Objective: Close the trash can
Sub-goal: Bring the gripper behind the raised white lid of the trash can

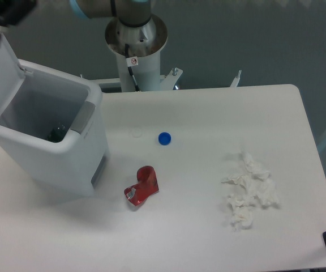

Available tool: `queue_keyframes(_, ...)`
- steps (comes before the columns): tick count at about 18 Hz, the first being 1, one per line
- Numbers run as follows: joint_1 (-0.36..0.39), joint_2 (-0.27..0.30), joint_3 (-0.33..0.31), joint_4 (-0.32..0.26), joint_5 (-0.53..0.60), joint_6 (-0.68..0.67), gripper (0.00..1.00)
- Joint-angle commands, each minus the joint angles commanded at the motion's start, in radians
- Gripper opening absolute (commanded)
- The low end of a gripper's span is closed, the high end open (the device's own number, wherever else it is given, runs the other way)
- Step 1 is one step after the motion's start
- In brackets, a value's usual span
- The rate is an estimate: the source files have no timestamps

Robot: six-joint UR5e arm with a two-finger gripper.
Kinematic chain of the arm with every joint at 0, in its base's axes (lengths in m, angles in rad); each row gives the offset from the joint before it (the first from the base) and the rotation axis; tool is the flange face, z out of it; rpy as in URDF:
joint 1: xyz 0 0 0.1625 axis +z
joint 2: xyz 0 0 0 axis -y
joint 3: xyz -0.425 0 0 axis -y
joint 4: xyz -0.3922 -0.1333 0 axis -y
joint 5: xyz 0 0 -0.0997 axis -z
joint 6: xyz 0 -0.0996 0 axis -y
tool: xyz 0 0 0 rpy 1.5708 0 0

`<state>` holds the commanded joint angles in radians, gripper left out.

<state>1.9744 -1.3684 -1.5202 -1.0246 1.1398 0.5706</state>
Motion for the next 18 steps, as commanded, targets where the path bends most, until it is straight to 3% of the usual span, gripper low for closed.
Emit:
queue_keyframes(2,-0.043,0.005,-0.011,-0.023,-0.002,0.0,0.0)
queue_keyframes(5,-0.084,0.003,-0.012,-0.107,0.005,0.002,0.0)
queue_keyframes(9,-0.097,0.003,-0.017,-0.163,0.017,-0.002,0.0)
queue_keyframes(18,-0.115,0.037,-0.006,-0.298,0.192,-0.012,0.0)
